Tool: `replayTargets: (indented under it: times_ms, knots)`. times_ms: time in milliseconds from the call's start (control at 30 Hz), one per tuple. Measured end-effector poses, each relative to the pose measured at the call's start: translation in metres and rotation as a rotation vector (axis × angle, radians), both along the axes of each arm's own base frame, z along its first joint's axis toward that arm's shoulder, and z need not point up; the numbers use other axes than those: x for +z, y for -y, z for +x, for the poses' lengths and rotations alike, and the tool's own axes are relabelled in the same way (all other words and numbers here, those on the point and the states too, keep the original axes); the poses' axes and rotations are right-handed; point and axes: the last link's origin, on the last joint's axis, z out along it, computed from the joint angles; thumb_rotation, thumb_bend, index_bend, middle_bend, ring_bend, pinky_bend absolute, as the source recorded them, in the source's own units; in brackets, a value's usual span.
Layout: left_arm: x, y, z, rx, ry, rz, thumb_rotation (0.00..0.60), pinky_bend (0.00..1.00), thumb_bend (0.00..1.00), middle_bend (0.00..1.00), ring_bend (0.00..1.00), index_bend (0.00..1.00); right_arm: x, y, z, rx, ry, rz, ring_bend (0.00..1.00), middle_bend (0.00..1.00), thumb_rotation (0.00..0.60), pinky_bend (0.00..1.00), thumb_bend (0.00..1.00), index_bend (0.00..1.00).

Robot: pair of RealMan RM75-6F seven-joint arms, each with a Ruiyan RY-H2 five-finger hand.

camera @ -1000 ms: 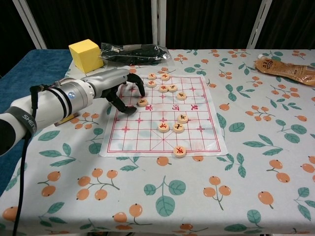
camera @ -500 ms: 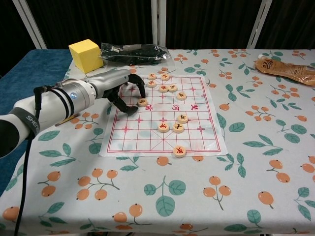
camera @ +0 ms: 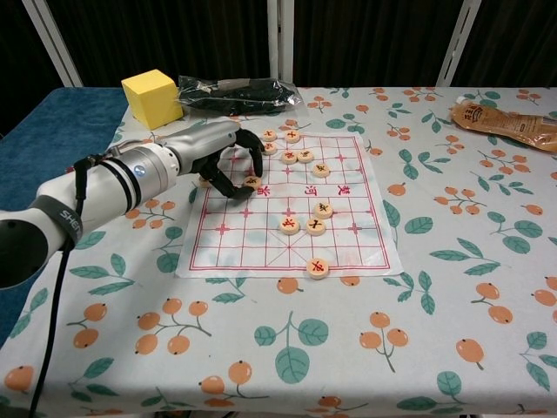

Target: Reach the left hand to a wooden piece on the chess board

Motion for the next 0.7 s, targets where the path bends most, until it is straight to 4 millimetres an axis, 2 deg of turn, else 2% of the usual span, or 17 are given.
replayTargets:
  times_ms: [400, 700]
  knots:
    - [0.002, -0.003, -0.004, -0.001, -0.013, 0.017, 0.6, 0.11, 0.33, 0.15, 0.01, 0.51, -0.002, 0.001, 0.0, -0.002, -0.002, 0.009, 0.0, 0.0, 0.6, 0.0, 0.19, 0.0]
    - [0.007, -0.01, 0.0, 0.006, 0.016, 0.041, 0.6, 0.11, 0.33, 0.15, 0.01, 0.52, -0.002, 0.002, 0.001, -0.002, -0.004, 0.009, 0.0, 0.0, 0.6, 0.0, 0.19, 0.0]
